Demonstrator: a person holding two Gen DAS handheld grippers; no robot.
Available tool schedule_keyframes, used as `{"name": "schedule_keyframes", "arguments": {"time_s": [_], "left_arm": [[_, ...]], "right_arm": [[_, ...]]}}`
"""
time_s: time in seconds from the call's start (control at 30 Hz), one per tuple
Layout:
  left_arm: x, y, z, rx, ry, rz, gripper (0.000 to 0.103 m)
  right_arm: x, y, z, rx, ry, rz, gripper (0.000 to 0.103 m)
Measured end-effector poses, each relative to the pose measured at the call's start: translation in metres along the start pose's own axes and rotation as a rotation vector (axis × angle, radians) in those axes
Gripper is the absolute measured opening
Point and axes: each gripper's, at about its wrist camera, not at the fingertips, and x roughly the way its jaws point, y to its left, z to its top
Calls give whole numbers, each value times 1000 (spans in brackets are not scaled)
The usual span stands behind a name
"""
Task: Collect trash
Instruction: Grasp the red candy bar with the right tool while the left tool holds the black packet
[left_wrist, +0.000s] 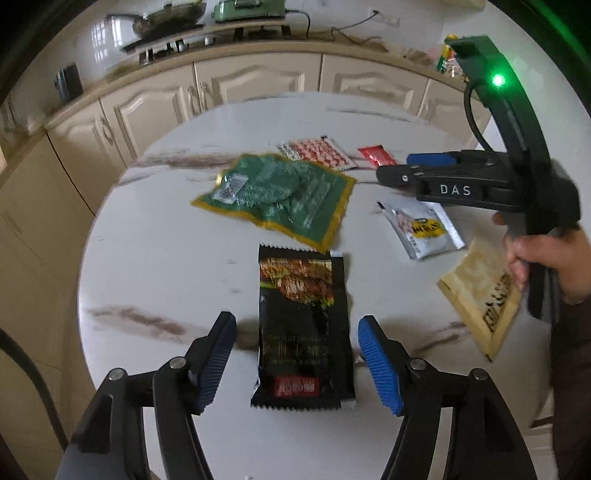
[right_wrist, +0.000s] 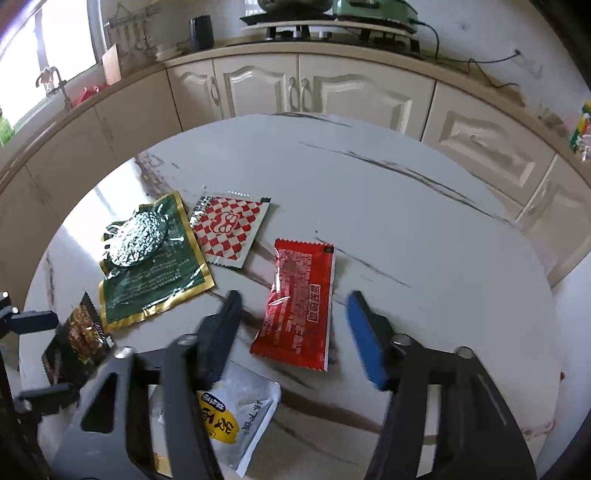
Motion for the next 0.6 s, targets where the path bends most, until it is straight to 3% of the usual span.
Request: {"name": "schedule_keyframes", "arguments": {"time_s": [0.03, 0.07, 0.13, 0.23, 0.3, 0.43, 0.6], "left_arm": [[2, -3, 0, 8, -5, 17, 66], [4, -5, 2, 8, -11, 19, 68], [7, -8, 3, 7, -19, 27, 65], [10, -8, 5, 4, -45, 18, 41], [11, -9, 5, 5, -51, 20, 34], [1, -8, 3, 5, -86, 3, 4], [-5, 0, -4, -12, -78, -30, 3]], "right_arm": [[0, 0, -1, 1, 0, -4, 45], [-1, 0, -2, -1, -1, -10, 33], [-3, -1, -4, 0, -2, -9, 32], [-8, 3, -10, -13, -4, -18, 26], [-12, 5, -15, -10, -2, -19, 22], [-21, 11, -24, -10, -6, -17, 19], [-35, 17, -30, 1, -21, -11, 18]]}}
